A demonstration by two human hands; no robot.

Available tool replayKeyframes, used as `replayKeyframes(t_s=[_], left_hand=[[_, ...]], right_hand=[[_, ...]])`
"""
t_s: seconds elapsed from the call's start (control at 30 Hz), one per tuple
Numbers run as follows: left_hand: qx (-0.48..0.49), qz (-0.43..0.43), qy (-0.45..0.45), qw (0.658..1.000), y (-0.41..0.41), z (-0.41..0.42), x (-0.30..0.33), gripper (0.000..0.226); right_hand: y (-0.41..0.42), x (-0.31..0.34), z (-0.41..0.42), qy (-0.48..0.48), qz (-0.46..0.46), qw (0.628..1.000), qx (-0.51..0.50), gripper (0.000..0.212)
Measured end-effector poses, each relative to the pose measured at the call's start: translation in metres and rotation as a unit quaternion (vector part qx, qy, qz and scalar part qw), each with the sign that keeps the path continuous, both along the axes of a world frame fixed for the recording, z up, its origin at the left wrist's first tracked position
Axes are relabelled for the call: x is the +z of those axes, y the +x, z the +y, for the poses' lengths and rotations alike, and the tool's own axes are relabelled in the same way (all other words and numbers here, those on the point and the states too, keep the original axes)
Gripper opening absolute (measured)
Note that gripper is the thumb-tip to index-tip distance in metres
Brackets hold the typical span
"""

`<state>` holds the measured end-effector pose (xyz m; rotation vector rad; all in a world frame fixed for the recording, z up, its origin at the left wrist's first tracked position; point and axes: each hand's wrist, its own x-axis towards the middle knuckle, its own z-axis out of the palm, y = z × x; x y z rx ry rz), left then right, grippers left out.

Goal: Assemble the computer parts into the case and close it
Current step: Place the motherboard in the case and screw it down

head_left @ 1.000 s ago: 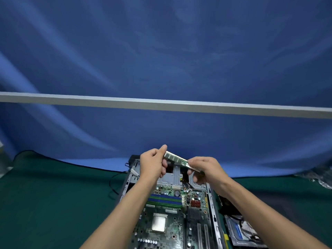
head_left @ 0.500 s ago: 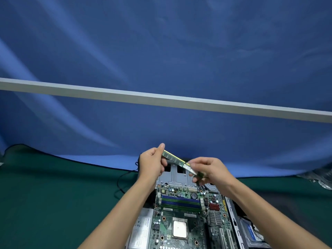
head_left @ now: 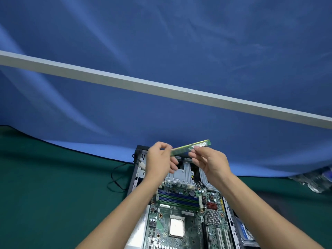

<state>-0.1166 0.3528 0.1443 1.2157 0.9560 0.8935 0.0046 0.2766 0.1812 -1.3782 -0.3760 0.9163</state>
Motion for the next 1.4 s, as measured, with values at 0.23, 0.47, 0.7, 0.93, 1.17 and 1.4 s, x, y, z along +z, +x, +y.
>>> replayKeyframes(t_s=[0.23, 0.47, 0.7, 0.93, 1.17, 1.4], left_hand=[[-0.138, 0.109, 0.085, 0.981, -0.009, 0.009, -0.018, 0.013], [-0.113, 0.263, 0.049, 0.957, -0.028, 0.015, -0.072, 0.014], [-0.101, 0.263, 0.070, 0.957, -0.028, 0.004, -0.098, 0.017], [-0.034, 0.331, 0.100, 0.938, -0.019, -0.001, -0.108, 0.013], [-0.062, 0.344, 0.086, 0.933, -0.026, -0.011, -0.132, 0.019], [-0.009, 0.324, 0.120, 0.938, -0.026, -0.023, -0.138, 0.017]], right_hand=[[-0.009, -0.020, 0.008, -0.028, -0.041, 0.998, -0.030, 0.018], [-0.004, -0.062, -0.023, -0.234, -0.598, 0.738, 0.208, 0.017], [0.010, -0.092, -0.034, -0.276, -0.666, 0.643, 0.258, 0.014], [0.015, -0.106, -0.034, -0.213, -0.682, 0.638, 0.286, 0.022], [0.009, -0.119, -0.032, -0.220, -0.602, 0.712, 0.287, 0.025], [0.005, -0.124, -0.027, -0.204, -0.588, 0.731, 0.278, 0.024]])
